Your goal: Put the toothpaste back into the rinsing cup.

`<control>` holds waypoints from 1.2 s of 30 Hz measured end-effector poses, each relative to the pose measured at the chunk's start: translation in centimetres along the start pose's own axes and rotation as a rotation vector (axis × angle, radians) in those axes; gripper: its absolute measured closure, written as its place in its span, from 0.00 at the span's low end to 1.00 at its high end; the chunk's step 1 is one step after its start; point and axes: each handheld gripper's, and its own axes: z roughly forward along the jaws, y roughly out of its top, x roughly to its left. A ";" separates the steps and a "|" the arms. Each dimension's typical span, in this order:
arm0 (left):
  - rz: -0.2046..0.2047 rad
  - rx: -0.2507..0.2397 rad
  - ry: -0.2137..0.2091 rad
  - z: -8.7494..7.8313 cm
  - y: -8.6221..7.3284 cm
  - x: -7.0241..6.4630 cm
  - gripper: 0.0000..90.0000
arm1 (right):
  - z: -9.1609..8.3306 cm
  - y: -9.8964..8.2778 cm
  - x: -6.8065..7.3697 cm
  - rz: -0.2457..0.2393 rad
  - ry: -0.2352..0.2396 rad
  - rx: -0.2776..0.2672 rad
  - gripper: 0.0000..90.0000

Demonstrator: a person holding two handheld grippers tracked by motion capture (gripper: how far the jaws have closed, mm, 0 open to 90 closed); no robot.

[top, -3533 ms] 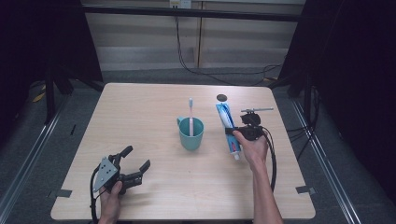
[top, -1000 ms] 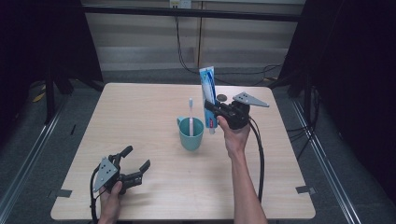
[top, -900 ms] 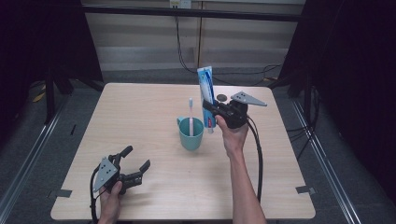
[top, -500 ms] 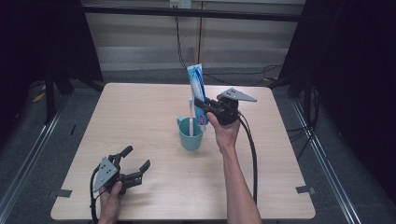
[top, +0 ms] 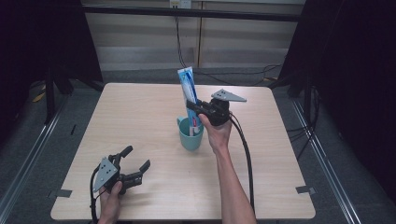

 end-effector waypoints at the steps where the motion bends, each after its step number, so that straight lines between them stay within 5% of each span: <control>1: 0.000 0.000 0.000 0.0 0.0 0.0 0.18 | 0.1 -0.1 0.1 -0.006 0.002 0.003 0.81; 25: 0.004 0.000 -0.003 0.0 0.0 0.0 0.18 | 2.2 -2.8 0.8 -0.005 0.031 0.054 0.81; 36: 0.000 -0.002 -0.003 0.0 0.0 0.0 0.18 | 1.7 -4.2 0.3 0.001 0.025 0.073 0.80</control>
